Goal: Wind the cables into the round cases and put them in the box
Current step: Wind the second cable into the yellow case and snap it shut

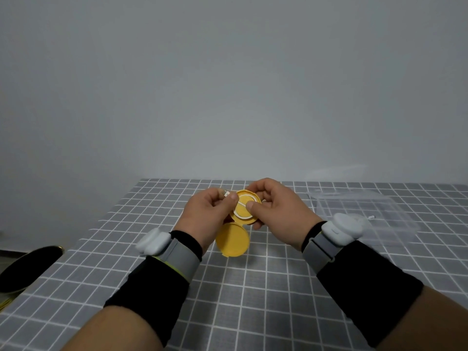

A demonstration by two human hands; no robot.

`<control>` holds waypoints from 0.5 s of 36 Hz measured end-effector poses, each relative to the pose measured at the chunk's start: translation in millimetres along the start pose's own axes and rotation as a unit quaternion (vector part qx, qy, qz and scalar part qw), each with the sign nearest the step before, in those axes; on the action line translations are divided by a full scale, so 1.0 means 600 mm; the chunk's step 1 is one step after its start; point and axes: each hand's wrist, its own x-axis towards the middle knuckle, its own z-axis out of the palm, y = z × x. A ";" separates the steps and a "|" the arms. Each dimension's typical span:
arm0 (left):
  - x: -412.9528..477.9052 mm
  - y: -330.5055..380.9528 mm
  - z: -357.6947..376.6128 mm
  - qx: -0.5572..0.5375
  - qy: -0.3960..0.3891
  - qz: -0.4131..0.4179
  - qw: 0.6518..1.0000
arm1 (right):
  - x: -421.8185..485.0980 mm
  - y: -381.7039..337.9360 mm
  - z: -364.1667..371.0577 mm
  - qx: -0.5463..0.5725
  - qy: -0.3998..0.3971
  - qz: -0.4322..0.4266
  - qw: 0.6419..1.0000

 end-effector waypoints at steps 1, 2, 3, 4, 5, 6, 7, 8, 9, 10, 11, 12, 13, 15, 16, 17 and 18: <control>-0.001 0.000 0.000 -0.002 0.000 0.001 1.000 | 0.001 0.000 0.000 0.001 -0.001 0.001 1.000; -0.002 0.001 -0.001 -0.001 0.000 0.002 1.000 | 0.001 0.001 0.000 -0.001 -0.002 0.002 1.000; -0.003 0.002 -0.001 -0.002 -0.002 0.002 1.000 | 0.002 0.001 0.000 -0.007 -0.004 0.003 1.000; -0.003 0.002 -0.001 -0.001 -0.008 0.000 1.000 | 0.002 0.001 -0.001 -0.012 -0.006 0.005 1.000; -0.003 0.002 -0.001 -0.003 -0.015 -0.003 1.000 | 0.001 0.002 -0.001 -0.016 -0.007 0.006 1.000; -0.004 0.003 -0.002 -0.005 -0.022 -0.006 1.000 | 0.001 0.002 -0.001 -0.019 -0.008 0.006 1.000; -0.005 0.003 -0.001 -0.008 -0.029 -0.008 1.000 | 0.000 0.004 -0.001 -0.019 -0.008 0.005 1.000; -0.005 0.003 -0.001 -0.005 -0.035 -0.012 0.999 | 0.000 0.005 -0.002 -0.020 -0.008 0.006 1.000; -0.005 0.004 0.000 -0.002 -0.039 -0.016 0.999 | -0.001 0.006 -0.002 -0.019 -0.007 0.006 1.000; -0.006 0.005 0.000 -0.002 -0.041 -0.019 0.999 | -0.001 0.007 -0.001 -0.020 -0.008 0.009 1.000; -0.006 0.006 0.000 -0.008 -0.041 -0.022 0.999 | -0.002 0.008 0.000 -0.019 -0.008 0.012 1.000; -0.006 0.006 0.000 -0.014 -0.039 -0.027 0.999 | -0.002 0.009 0.002 -0.021 -0.007 0.013 1.000; -0.005 0.006 0.001 -0.023 -0.036 -0.035 0.998 | -0.003 0.009 0.003 -0.029 -0.005 0.009 1.000; -0.004 0.006 0.001 -0.046 -0.028 -0.050 0.997 | -0.005 0.011 0.005 -0.070 0.006 -0.018 0.997; -0.003 0.006 0.002 -0.056 -0.024 -0.056 0.997 | -0.007 0.012 0.005 -0.100 0.013 -0.039 0.994; -0.002 0.006 0.003 -0.062 -0.020 -0.062 0.996 | -0.009 0.014 0.005 -0.130 0.018 -0.062 0.989; -0.002 0.006 0.003 -0.064 -0.015 -0.064 0.996 | -0.011 0.015 0.005 -0.157 0.021 -0.086 0.984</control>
